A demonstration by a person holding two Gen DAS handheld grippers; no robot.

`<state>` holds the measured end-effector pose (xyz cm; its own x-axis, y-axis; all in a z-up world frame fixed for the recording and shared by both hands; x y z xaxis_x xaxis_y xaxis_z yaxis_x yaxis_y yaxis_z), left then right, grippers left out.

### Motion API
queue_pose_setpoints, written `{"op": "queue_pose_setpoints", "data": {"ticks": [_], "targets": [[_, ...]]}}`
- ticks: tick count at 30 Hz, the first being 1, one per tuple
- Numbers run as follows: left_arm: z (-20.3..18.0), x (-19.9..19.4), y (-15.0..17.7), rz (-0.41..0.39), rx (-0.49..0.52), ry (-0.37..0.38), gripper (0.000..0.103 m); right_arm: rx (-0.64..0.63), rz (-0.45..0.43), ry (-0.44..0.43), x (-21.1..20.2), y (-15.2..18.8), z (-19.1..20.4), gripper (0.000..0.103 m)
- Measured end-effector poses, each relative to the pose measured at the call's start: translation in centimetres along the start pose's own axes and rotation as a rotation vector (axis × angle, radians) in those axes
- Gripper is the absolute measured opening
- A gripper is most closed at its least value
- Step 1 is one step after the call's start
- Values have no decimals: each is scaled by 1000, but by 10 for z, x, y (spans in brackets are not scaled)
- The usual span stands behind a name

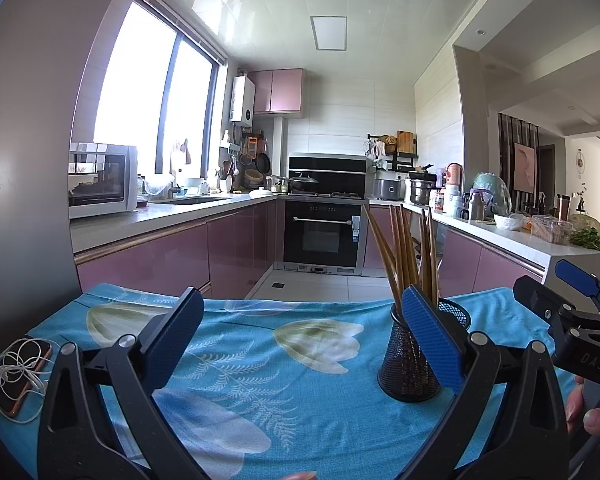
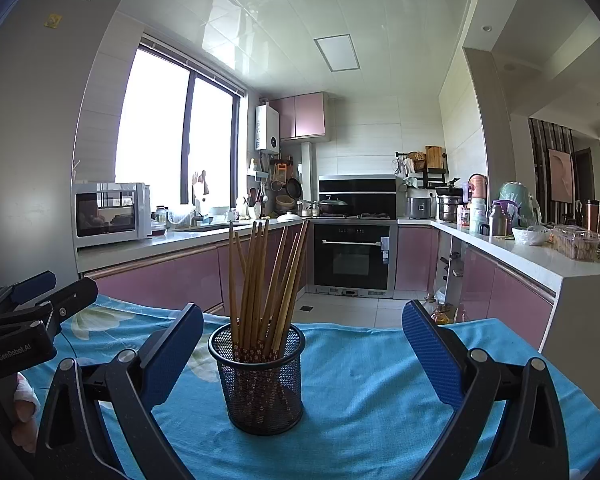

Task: Organize utensils

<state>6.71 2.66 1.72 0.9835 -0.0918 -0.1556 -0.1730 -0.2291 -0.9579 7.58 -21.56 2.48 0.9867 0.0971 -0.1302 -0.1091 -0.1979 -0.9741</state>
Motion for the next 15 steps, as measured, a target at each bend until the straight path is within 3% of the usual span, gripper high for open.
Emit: {"op": "queue_pose_setpoints", "data": {"ticks": [15], "targets": [[0,0,2,3,-2,-1,97,-2,0,2,2,-1,-1,96]]}}
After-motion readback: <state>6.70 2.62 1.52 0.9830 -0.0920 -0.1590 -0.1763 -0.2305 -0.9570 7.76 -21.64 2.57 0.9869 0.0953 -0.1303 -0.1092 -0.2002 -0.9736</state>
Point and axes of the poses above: each gripper's, at about its wrist camera, not at the fingertips, and x roughly the way its jaws point, z to its left, y to its underside, the point moved 8 cm from there along x, roughly the way its jaws point, and after that the axes turned 12 degrees about -x, right-handed, at the moved point
